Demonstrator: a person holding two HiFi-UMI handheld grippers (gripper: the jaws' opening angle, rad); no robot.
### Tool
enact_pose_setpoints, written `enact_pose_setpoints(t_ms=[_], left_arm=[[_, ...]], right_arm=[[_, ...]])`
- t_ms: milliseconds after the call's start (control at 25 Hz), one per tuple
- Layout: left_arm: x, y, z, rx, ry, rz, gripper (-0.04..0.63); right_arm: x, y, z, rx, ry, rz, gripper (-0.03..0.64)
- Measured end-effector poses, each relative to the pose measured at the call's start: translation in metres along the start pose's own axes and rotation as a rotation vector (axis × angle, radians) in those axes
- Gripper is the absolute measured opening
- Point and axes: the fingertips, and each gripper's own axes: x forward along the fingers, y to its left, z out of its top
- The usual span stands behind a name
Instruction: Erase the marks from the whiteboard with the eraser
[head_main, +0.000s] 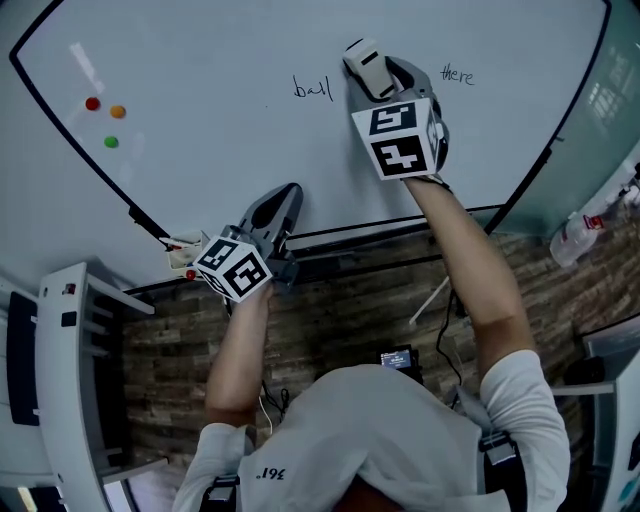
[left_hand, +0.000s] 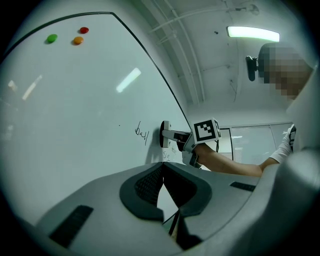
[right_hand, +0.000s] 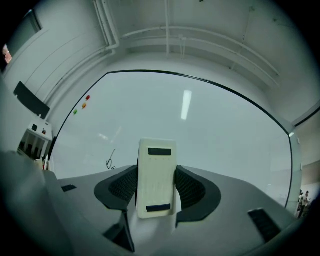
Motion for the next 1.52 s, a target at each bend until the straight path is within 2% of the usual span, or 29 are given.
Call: enact_pose_setpoints(t_ms=[440,720,1160,1520], left_arm=[[-0.058,0.032,0.009,0.005,-0.009,0.052,0.008],[-0.086,0.050,0.019,0.012,-0.011,0.085,0.008],[-0.094,0.060,0.020,0.007,-0.005,0.086,0.008],[-0.083,0.055,0.015,-0.010,0.001,0.076,0.008]], right_arm=[[0.020,0.103,0.026,-0.025,-0.003,0.096,0.253],[0.030,0.144,0.036,-0.036,-0.007,0.118,0.253],[0.047,0.160,0.028,-0.146,0.031,0.026,0.253],[0.049,0.158,0.028,-0.130,0.014,0.020,0.253]])
